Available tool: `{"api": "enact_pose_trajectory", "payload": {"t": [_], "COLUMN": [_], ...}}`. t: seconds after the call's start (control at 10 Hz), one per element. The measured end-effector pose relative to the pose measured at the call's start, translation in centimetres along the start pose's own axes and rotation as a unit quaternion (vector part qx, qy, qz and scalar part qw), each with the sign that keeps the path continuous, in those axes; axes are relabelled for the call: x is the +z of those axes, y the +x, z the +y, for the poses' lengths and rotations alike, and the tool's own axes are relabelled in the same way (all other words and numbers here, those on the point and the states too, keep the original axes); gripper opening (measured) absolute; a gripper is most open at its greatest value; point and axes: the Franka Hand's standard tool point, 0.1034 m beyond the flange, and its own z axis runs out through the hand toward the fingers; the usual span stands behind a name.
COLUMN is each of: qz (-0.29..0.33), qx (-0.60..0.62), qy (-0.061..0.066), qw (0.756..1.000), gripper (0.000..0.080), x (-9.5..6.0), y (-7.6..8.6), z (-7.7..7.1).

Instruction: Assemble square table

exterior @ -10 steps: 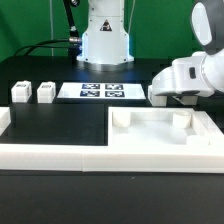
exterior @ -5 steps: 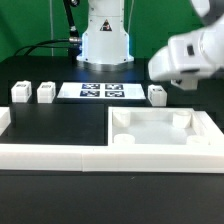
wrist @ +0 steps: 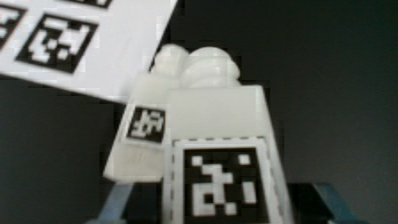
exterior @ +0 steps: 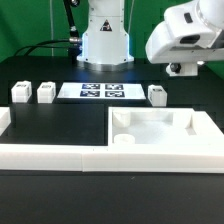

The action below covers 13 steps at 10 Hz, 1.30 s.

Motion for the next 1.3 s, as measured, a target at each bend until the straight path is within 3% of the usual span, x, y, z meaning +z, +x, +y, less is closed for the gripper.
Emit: {"api": "enact_pose_trajectory", "payload": {"t": [0.1,0.3,0.5,1.0,1.2,1.3], "qz": [0.043,0.140,0.196,0.350,0.418,0.439], "qx": [0.007,0.003,0.003,0.005,0.012,0.013], "qy": [0.003,0.003,-0.002,-0.004,0.003,0.003], "qw": [0.999,0.990,0.981,0.937,0.908,0.898], "gripper": [0.0288,0.0288,0.0288,0.0288,0.0288,0.0288], "x": [-2.9,-6.6,-5.8,-6.3,-10.0,-11.1], "y": [1.3,3.9,3.6,4.9,8.5,9.3], "z": [1.4,2.7,2.6,2.6,3.8,3.8]}}
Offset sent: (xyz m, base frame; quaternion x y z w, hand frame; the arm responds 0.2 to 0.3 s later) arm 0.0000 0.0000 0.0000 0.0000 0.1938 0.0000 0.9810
